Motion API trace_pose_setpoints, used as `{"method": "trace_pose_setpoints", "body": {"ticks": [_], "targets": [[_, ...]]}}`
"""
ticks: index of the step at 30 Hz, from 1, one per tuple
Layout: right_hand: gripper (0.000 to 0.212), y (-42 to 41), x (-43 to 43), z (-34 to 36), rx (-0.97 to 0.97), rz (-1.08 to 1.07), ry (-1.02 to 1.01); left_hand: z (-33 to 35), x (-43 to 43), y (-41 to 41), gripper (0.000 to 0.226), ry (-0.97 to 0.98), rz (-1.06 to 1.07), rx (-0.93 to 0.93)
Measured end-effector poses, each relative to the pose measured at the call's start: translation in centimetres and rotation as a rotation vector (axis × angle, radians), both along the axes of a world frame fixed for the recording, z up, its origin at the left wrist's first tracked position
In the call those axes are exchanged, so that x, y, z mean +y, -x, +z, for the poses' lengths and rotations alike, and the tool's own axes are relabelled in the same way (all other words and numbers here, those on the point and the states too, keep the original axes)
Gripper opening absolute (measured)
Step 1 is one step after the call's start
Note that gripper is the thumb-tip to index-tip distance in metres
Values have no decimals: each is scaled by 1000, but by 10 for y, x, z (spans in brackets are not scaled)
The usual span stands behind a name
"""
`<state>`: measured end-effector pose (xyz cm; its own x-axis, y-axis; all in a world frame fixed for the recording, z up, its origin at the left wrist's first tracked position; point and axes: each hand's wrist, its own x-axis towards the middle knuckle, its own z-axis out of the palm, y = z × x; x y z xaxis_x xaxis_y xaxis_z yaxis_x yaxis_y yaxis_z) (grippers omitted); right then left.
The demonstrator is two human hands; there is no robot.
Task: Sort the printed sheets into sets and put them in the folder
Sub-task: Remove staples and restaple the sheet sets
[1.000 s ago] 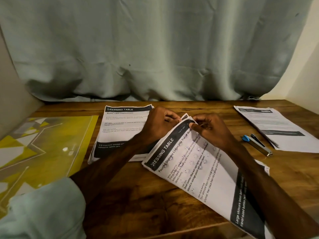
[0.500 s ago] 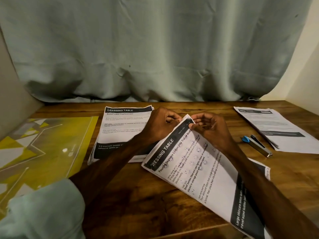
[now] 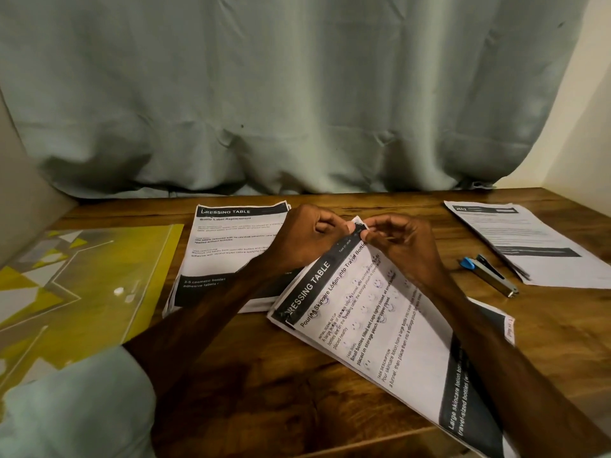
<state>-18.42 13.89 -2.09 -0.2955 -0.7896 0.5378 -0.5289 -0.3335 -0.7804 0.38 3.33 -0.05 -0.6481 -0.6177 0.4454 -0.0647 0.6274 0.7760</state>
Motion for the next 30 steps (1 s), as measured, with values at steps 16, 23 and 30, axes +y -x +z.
{"method": "trace_pose_setpoints", "body": {"ticks": [16, 23, 30], "targets": [[25, -2, 1, 2, -120, 87, 18, 6, 6, -2, 16, 62, 33, 5], [24, -6, 0, 1, -52, 92, 37, 2, 3, 2, 11, 129, 83, 69], [22, -4, 0, 1, -42, 122, 9, -1, 8, 3, 13, 220, 142, 63]]}}
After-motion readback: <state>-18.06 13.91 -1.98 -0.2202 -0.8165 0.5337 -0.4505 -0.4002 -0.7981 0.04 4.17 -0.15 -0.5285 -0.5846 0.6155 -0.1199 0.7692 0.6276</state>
